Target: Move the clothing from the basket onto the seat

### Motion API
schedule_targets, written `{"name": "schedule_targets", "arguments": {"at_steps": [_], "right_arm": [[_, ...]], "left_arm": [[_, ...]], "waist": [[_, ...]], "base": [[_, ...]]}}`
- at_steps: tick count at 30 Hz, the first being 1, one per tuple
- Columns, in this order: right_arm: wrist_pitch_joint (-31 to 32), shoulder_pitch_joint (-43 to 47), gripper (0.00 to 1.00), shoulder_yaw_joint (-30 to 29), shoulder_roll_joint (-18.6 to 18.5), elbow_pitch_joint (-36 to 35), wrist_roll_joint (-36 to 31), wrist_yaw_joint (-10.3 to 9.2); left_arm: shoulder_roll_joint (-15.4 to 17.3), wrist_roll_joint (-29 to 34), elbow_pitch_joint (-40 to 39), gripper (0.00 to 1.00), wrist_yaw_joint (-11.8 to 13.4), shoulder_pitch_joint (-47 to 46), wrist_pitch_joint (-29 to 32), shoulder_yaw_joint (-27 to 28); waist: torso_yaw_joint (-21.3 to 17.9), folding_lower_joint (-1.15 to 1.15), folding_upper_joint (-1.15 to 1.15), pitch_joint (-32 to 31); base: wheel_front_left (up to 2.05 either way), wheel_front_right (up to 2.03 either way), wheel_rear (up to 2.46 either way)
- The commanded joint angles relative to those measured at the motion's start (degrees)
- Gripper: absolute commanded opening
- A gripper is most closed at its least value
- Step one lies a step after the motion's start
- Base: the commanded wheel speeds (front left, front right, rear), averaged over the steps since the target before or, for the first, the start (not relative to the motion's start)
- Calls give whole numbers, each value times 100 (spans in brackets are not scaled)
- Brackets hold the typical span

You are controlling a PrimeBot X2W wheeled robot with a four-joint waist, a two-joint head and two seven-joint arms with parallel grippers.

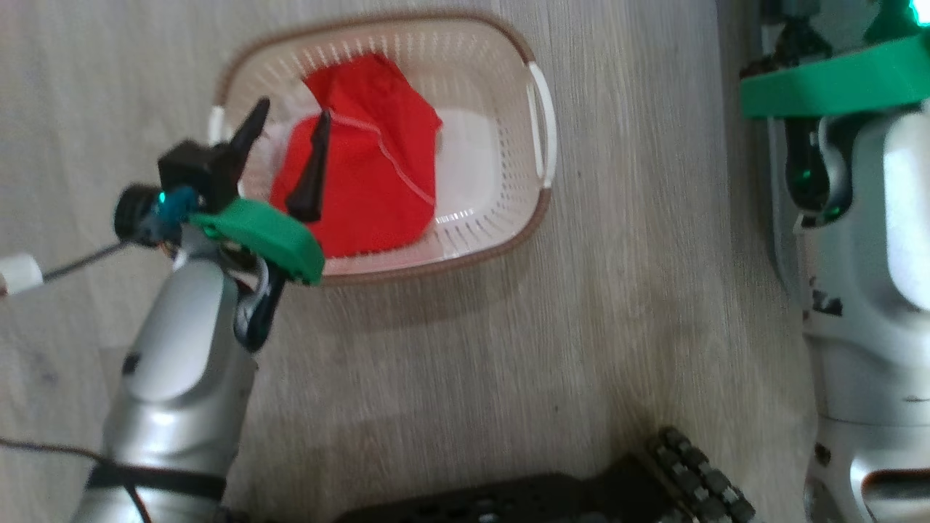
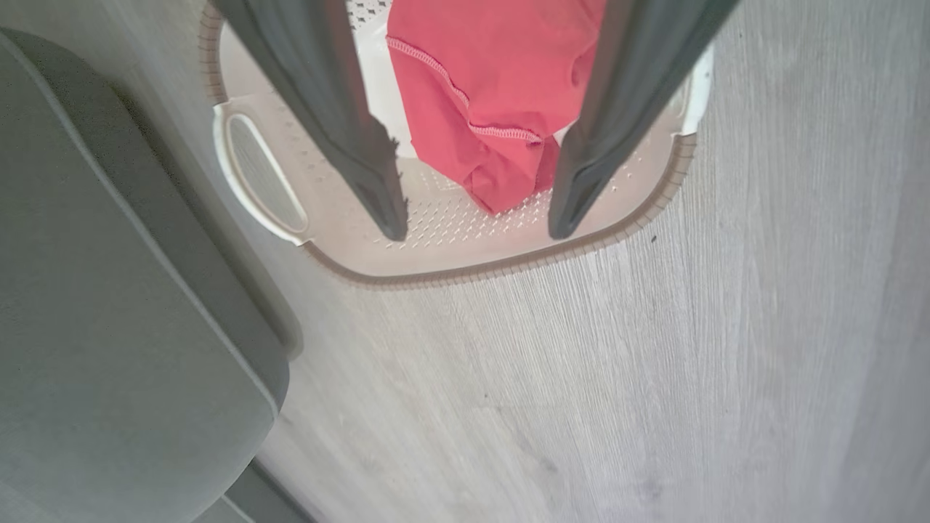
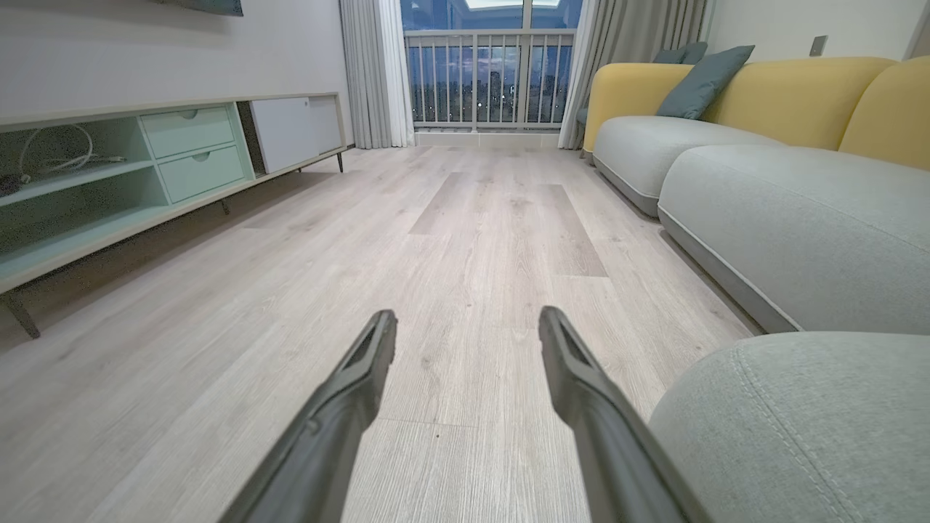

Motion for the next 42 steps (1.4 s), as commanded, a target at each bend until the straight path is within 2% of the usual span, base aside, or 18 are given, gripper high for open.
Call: {"name": "schedule_targets", "arguments": {"at_steps": [1, 9, 17, 24, 28, 36, 37, 38, 39, 40, 42], "right_arm": [[-35, -70, 100, 119, 93, -234, 36, -2], [-35, -217, 100, 175, 93, -427, 76, -2], [-35, -103, 100, 193, 94, -454, 258, -2], [-35, -56, 100, 180, 94, -509, 433, -2], [-35, -37, 100, 232, 94, -538, 518, -2], [-35, -23, 100, 265, 94, -516, 626, -2], [-35, -26, 100, 262, 94, -516, 628, -2], [-35, -29, 100, 261, 94, -514, 637, -2], [-35, -31, 100, 261, 94, -511, 635, -2], [-35, -34, 100, 260, 94, -508, 638, -2], [-35, -34, 100, 246, 94, -483, 617, -2]], "left_arm": [[188, 44, 4, 100, -6, -143, -29, 57], [195, 500, 1219, 100, 36, -1147, -29, -226], [225, 1433, 2639, 100, 526, -2065, -7, -909], [307, 2213, 3646, 100, 899, -2740, 406, -1619], [333, 2430, 4012, 100, 929, -2971, 856, -1863], [423, 2648, 4236, 100, 725, -3000, 1521, -2225], [430, 2657, 4246, 84, 709, -2974, 1572, -2255], [435, 2665, 4253, 49, 706, -2951, 1587, -2283], [437, 2705, 4259, 20, 699, -2924, 1603, -2344], [435, 2722, 4264, 0, 686, -2897, 1611, -2383], [393, 2669, 4275, 0, 667, -2827, 1583, -2401]], "waist": [[-303, -2, 0, 617], [-483, -2, 0, 1217], [-570, -2, 0, 1381], [-654, -2, 0, 1436], [-722, -2, 0, 1477], [-774, -2, 0, 1483], [-773, -2, 0, 1471], [-770, -2, 0, 1454], [-765, -2, 0, 1430], [-759, -2, 0, 1406], [-719, -2, 0, 1310]], "base": [[0, 0, 0], [0, 0, 0], [0, 0, 0], [0, 0, 0], [0, 0, 0], [0, 0, 0], [0, 0, 0], [0, 0, 0], [0, 0, 0], [0, 0, 0], [0, 0, 0]]}}
